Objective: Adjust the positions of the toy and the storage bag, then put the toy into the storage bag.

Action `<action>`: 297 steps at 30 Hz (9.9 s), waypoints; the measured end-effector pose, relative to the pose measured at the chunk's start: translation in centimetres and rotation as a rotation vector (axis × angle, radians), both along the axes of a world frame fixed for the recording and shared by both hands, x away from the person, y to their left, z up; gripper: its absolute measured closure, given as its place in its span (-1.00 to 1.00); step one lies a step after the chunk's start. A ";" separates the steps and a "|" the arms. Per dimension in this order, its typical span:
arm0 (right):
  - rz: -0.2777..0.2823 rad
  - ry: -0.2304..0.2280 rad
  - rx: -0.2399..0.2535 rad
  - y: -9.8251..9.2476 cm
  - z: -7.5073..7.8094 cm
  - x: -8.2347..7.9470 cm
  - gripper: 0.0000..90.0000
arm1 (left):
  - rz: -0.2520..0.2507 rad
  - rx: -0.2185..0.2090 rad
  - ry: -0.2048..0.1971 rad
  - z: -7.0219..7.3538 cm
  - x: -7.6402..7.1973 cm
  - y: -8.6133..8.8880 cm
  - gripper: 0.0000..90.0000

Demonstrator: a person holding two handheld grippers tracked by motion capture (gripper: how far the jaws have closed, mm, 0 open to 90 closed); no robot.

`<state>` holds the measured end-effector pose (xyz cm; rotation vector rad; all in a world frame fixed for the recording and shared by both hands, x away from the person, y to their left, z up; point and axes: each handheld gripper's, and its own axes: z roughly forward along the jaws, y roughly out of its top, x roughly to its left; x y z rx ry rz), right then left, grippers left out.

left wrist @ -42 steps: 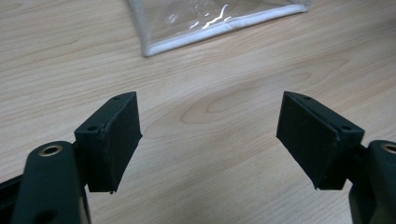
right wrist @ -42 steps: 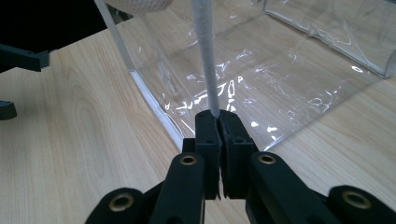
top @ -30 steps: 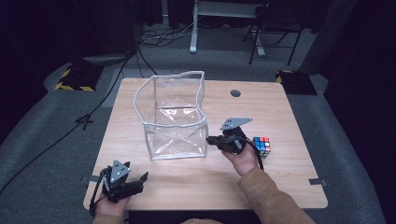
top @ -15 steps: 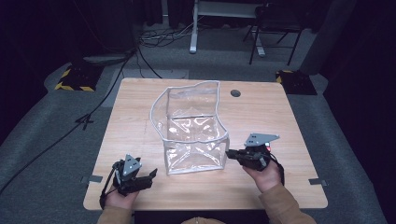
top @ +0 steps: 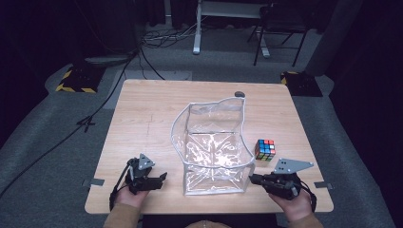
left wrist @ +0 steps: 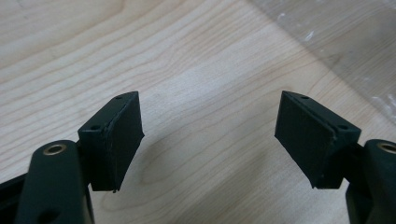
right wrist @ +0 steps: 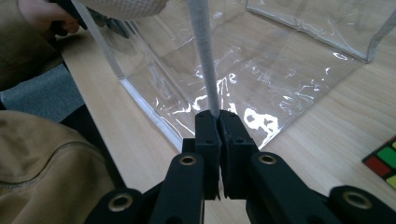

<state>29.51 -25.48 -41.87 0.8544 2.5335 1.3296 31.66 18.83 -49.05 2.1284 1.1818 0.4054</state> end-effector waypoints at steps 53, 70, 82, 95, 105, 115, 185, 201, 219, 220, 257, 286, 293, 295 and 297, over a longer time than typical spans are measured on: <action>-0.422 0.017 -0.111 -5.1 -1.4 5.2 -0.50 | -0.066 0.016 -0.023 -1.1 0.6 -0.3 -0.56; -0.589 0.141 -0.167 -2.7 -4.4 10.8 -0.64 | -0.060 0.016 -0.029 -1.2 0.5 -0.4 -0.57; -0.613 0.121 -0.167 -4.8 -4.0 10.2 -0.57 | -0.058 0.014 -0.028 -1.2 0.5 -0.4 -0.57; -0.554 0.119 -0.224 -3.7 -3.4 11.7 -0.41 | -0.059 0.016 -0.030 -1.2 0.5 -0.4 -0.57; -0.497 0.149 -0.254 -4.0 -2.9 12.5 -0.24 | -0.059 0.009 -0.024 -1.2 0.3 -0.3 -0.57; -0.457 0.125 -0.238 -5.1 0.8 11.4 -0.24 | -0.059 0.013 -0.017 -1.2 0.3 -0.1 -0.59; 0.022 -0.072 -0.194 3.4 20.0 8.0 -0.24 | -0.055 0.011 -0.012 -1.2 -0.2 0.4 -0.67; 0.163 -0.058 -0.224 8.6 19.4 7.4 -0.24 | -0.050 0.021 -0.023 -1.2 -0.1 0.4 -0.67; 0.290 -0.022 -0.304 14.3 17.5 6.7 -0.24 | -0.049 0.018 -0.024 -1.2 -0.1 0.4 -0.67; 0.293 -0.024 -0.305 14.5 17.4 6.7 -0.24 | -0.048 0.018 -0.024 -1.2 -0.1 0.4 -0.67; 0.388 0.181 -0.610 20.0 9.1 6.0 -0.24 | -0.054 0.027 -0.022 -1.2 -0.1 0.4 -0.67; 0.362 0.317 -0.694 20.9 5.2 6.9 -0.24 | -0.050 0.020 -0.021 -1.2 -0.1 0.4 -0.67; 0.331 0.350 -0.751 21.3 4.6 7.1 -0.25 | -0.049 0.019 -0.022 -1.2 -0.1 0.4 -0.67; 0.333 0.358 -0.751 21.3 4.5 7.1 -0.25 | -0.049 0.019 -0.022 -1.2 -0.1 0.4 -0.67; 0.329 0.361 -0.753 21.3 4.3 7.2 -0.25 | -0.049 0.019 -0.022 -1.2 -0.1 0.4 -0.67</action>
